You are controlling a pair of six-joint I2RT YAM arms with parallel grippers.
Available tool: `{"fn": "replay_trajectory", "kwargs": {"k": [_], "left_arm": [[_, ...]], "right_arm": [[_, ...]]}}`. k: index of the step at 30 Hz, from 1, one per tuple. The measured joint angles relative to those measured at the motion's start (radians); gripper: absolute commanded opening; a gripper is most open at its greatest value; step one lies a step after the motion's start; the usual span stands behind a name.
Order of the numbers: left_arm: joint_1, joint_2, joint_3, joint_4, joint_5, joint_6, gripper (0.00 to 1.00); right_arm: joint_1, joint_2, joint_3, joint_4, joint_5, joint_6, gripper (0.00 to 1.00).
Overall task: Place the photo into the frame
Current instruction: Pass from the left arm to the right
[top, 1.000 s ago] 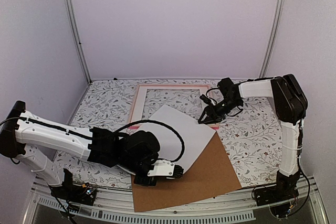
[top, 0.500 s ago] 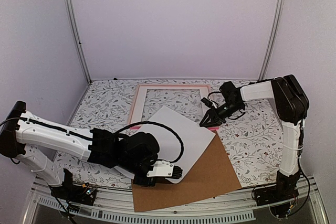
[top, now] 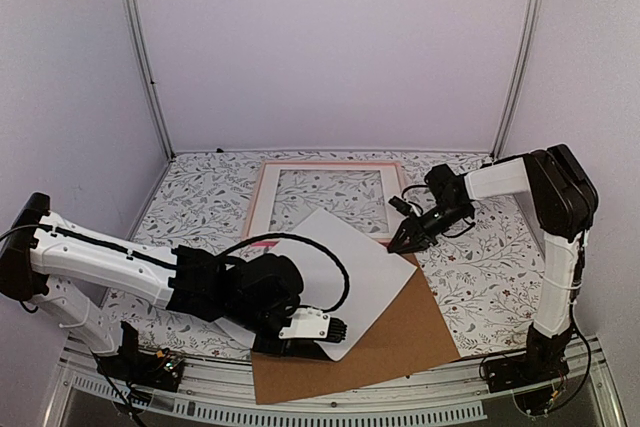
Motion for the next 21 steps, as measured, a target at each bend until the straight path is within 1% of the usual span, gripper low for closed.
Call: {"fn": "replay_trajectory", "kwargs": {"k": [9, 14, 17, 21], "left_arm": [[-0.002, 0.000, -0.005, 0.001, -0.005, 0.000, 0.03], [-0.002, 0.000, -0.005, 0.001, -0.008, 0.000, 0.03], [-0.003, 0.000, -0.005, 0.001, -0.011, 0.000, 0.05], [-0.006, 0.000, -0.006, 0.001, -0.017, 0.000, 0.11]], "right_arm": [[0.000, -0.012, -0.042, -0.008, -0.003, -0.010, 0.20], [0.000, -0.013, -0.055, -0.018, 0.000, -0.013, 0.18], [0.000, -0.013, -0.058, -0.020, 0.001, -0.017, 0.13], [0.001, -0.020, -0.063, -0.019, 0.001, -0.027, 0.00]]}}
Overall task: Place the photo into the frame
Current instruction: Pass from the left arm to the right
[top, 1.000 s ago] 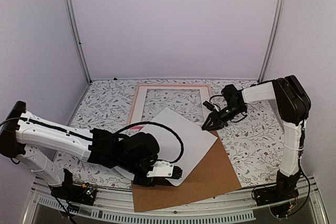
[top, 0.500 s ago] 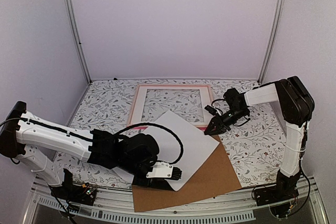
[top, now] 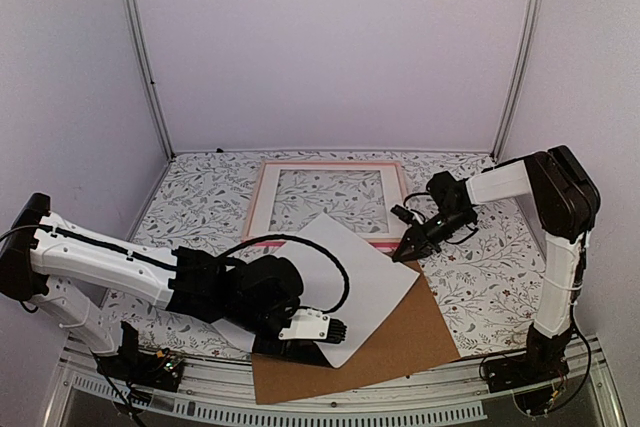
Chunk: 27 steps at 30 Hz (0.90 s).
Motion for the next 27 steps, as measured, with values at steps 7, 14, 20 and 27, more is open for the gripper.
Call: {"fn": "replay_trajectory", "kwargs": {"k": [7, 14, 20, 27], "left_arm": [[-0.003, 0.000, 0.000, 0.005, -0.007, -0.005, 0.21], [-0.006, 0.000, 0.000, 0.006, -0.010, -0.030, 0.38], [-0.007, 0.017, 0.008, -0.006, -0.035, -0.074, 0.55], [-0.006, 0.017, 0.022, -0.019, -0.088, -0.114, 0.95]], "right_arm": [[0.000, -0.026, 0.000, 0.003, 0.016, 0.004, 0.00], [0.000, -0.110, 0.000, 0.006, 0.016, -0.002, 0.00], [-0.013, -0.157, 0.003, 0.040, 0.009, 0.009, 0.00], [-0.097, -0.157, 0.045, 0.089, 0.010, 0.089, 0.00]]}}
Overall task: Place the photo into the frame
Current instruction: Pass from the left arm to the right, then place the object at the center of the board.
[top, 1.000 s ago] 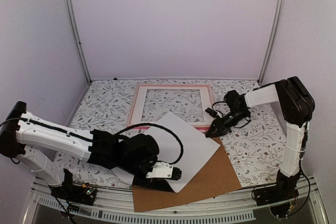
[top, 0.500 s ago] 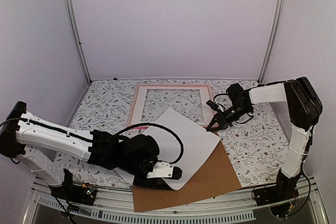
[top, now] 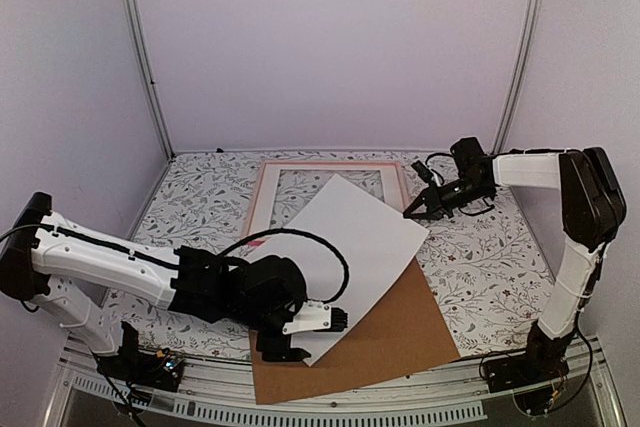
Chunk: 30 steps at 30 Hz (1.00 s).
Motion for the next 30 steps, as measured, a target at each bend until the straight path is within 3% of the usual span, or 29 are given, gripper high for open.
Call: {"fn": "replay_trajectory", "kwargs": {"k": [2, 11, 21, 30], "left_arm": [[0.001, -0.010, 0.000, -0.005, -0.013, -0.007, 1.00], [0.037, -0.100, 0.000, 0.003, -0.056, -0.037, 1.00], [0.244, -0.103, 0.050, 0.018, -0.105, -0.204, 0.97], [0.453, -0.005, 0.089, 0.044, -0.035, -0.499, 0.91]], "right_arm": [[-0.035, 0.000, 0.010, 0.025, 0.002, 0.030, 0.00], [-0.161, 0.000, 0.019, 0.139, 0.021, 0.169, 0.00], [-0.192, -0.037, -0.157, 0.256, 0.070, 0.294, 0.00], [-0.172, -0.192, -0.388, 0.305, 0.109, 0.362, 0.00]]}}
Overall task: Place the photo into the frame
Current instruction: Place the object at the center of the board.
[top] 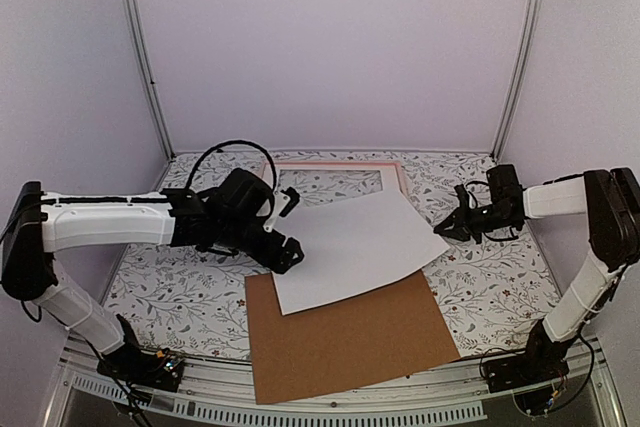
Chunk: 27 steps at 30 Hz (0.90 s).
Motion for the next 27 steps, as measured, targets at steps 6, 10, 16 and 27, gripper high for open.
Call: {"fn": "replay_trajectory", "kwargs": {"k": [6, 10, 16, 27], "left_arm": [[0.132, 0.032, -0.055, 0.032, 0.098, -0.156, 0.90], [0.184, 0.054, -0.103, 0.055, 0.149, -0.218, 0.90], [0.215, 0.071, -0.160, 0.087, 0.198, -0.265, 0.91], [0.270, 0.117, -0.174, 0.158, 0.256, -0.283, 0.90]], "right_arm": [[0.055, -0.067, -0.058, 0.056, 0.031, 0.039, 0.08], [0.062, -0.070, -0.087, 0.073, 0.035, 0.052, 0.10], [0.064, -0.045, -0.095, 0.090, 0.036, 0.048, 0.13], [0.064, 0.017, -0.101, 0.105, 0.035, 0.013, 0.19]]}}
